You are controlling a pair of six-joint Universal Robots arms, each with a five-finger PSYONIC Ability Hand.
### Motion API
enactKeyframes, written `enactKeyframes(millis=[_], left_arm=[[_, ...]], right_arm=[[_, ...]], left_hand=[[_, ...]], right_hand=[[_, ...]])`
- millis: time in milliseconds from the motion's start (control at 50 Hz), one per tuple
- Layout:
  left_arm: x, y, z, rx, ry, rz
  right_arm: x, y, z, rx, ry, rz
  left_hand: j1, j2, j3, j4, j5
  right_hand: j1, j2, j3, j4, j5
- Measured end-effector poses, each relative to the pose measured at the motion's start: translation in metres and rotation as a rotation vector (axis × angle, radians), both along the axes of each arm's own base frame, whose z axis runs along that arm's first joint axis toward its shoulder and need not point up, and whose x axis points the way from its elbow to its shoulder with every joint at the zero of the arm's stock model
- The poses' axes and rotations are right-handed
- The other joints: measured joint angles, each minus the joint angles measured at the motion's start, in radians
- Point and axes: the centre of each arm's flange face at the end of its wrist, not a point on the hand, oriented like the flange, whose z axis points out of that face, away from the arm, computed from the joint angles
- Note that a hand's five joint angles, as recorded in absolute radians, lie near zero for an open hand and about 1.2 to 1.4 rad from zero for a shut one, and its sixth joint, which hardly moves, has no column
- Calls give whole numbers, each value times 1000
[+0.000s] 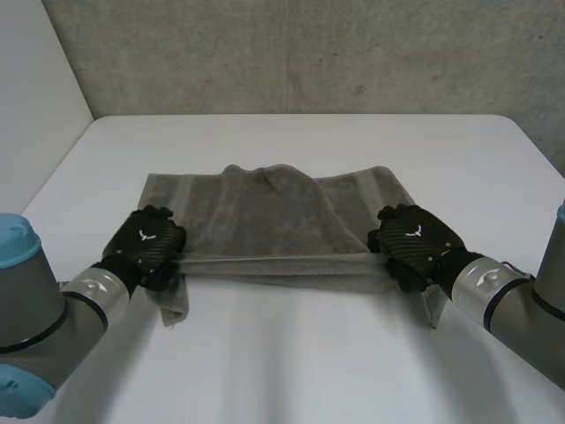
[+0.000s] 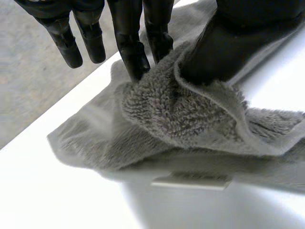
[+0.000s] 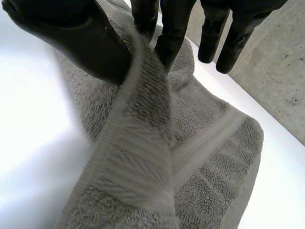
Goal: Fold the towel.
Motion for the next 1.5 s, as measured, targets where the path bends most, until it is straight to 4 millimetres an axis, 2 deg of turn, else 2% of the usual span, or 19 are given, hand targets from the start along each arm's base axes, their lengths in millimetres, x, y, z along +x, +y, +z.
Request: enactKeyframes(millis=[180,360,540,720,780,820,840,900,980,1100,1140,1280,1360,1500], left_arm=[[1,-7,8,-98,-24,131],[-4,-6,18,-148,-23,157],[-14,4,29,-180,-10,122],[-10,3,25,-168,-21,132],[-9,3,24,-166,-25,134],[-9,3,25,-167,-25,135],[-8,3,26,-169,-24,135],[-8,3,31,-178,-19,132],[-8,5,45,-203,-5,120],[-6,12,81,-271,36,83],[-3,15,101,-314,57,70],[8,15,138,-412,93,50],[16,11,140,-413,91,59],[25,4,113,-307,73,82]], right_arm=[[-12,1,14,37,-20,-44],[-31,-9,29,46,-75,-138],[-49,-24,31,74,-132,-229],[-55,-28,36,65,-150,-248],[-56,-29,38,60,-153,-249],[-58,-30,40,52,-154,-252],[-59,-30,42,46,-155,-254],[-60,-30,47,37,-156,-258],[-61,-28,55,37,-158,-250],[-59,-25,79,23,-174,-210],[-59,-24,92,11,-181,-194],[-59,-25,115,5,-175,-162],[-58,-28,107,31,-138,-149],[-59,-33,60,131,-25,-136]], left_hand=[[-64,-243,0,0,-222],[-200,-373,0,0,-381],[-217,-392,0,0,-407],[-217,-392,0,0,-405],[-144,-324,0,0,-330],[14,-160,0,0,-168],[179,9,0,0,-13],[221,99,0,0,70],[221,99,0,0,72],[221,101,0,0,77],[221,101,0,0,77],[222,101,0,0,77],[222,101,0,0,77],[222,102,0,0,77]], right_hand=[[0,0,0,0,0],[0,4,0,0,10],[0,4,0,0,10],[0,4,0,0,11],[0,4,0,0,11],[0,4,0,0,10],[0,4,0,0,11],[0,4,0,0,11],[0,4,0,0,11],[0,4,0,0,12],[0,4,0,0,12],[0,4,0,0,12],[0,4,0,0,12],[-3,1,0,0,-14]])
